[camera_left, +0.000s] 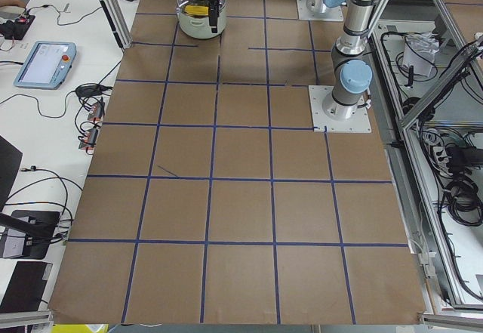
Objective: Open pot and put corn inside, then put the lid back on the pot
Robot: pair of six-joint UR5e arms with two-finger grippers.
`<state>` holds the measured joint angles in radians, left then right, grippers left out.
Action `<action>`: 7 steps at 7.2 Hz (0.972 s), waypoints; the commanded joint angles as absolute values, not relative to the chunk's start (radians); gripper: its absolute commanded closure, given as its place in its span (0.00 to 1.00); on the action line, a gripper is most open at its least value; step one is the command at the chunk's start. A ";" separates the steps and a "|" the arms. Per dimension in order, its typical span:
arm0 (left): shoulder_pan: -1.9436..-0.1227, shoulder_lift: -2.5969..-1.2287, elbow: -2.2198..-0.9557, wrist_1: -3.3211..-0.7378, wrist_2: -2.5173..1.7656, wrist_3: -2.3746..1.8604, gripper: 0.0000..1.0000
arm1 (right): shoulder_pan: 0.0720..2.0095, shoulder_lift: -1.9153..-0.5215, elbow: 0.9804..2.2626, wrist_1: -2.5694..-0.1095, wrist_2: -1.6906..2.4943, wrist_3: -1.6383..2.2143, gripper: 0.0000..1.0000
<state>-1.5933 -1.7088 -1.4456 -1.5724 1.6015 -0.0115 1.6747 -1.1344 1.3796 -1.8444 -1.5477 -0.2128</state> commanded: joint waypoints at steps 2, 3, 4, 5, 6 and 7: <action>-1.592 -1.709 -1.445 -1.569 1.601 -0.011 0.00 | 1.700 -1.135 1.379 -1.847 -1.555 -0.206 0.61; -1.592 -1.710 -1.445 -1.569 1.601 -0.011 0.00 | 1.700 -1.137 1.379 -1.847 -1.555 -0.206 0.61; -1.592 -1.709 -1.445 -1.569 1.601 -0.011 0.00 | 1.701 -1.135 1.379 -1.848 -1.555 -0.206 0.61; -1.592 -1.710 -1.445 -1.569 1.601 -0.011 0.00 | 1.700 -1.132 1.379 -1.853 -1.555 -0.206 0.61; -1.592 -1.710 -1.443 -1.569 1.601 -0.011 0.00 | 1.700 -1.132 1.379 -1.853 -1.555 -0.207 0.61; -1.592 -1.710 -1.443 -1.565 1.600 -0.011 0.00 | 1.700 -1.134 1.379 -1.856 -1.558 -0.204 0.55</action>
<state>-1.5923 -1.7102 -1.4441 -1.5682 1.6012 -0.0107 1.6998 -1.1331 1.3791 -1.8530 -1.5561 -0.2059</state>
